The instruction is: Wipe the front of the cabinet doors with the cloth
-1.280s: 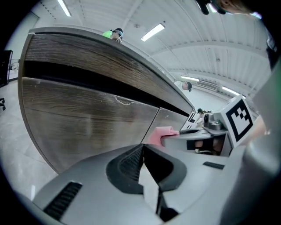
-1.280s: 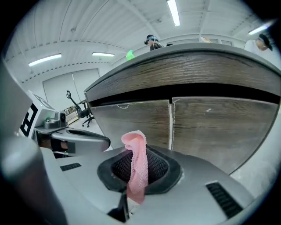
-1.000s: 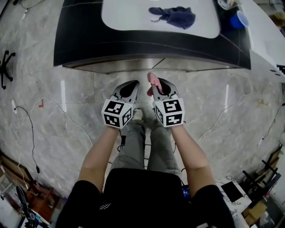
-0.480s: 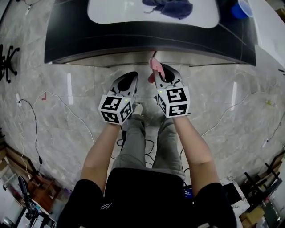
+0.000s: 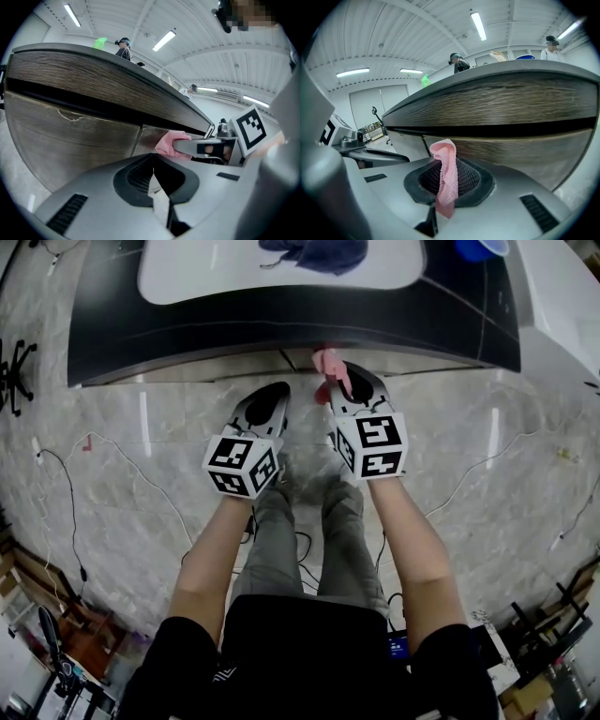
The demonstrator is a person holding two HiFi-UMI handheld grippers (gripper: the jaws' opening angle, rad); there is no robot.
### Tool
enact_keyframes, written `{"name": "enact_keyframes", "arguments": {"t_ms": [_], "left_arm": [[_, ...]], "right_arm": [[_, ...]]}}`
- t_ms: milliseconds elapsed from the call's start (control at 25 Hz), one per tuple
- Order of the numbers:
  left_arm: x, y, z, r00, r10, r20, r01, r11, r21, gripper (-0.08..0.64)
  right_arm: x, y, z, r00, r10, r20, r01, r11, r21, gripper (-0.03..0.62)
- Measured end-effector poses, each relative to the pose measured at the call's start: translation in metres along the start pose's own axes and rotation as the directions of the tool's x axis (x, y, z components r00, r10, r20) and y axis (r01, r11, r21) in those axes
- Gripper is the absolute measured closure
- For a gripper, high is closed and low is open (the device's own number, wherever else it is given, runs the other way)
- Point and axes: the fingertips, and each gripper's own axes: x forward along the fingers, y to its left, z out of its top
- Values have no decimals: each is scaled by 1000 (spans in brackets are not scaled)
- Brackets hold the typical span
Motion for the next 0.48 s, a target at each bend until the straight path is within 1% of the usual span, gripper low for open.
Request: {"name": "enact_keyframes", "arguments": {"t_ms": [200,480], "left_arm": [[23,-26,0,1000,-5,-2,5,1000,1,551],[57,-69,-6,999,-34,-20,34,999,10,551]], "right_arm": [[-19,-35,-8,1000,-16,-13,16,1000,12,545],[-51,-95,-15,998,-59,-9,60,998,38,545]]}}
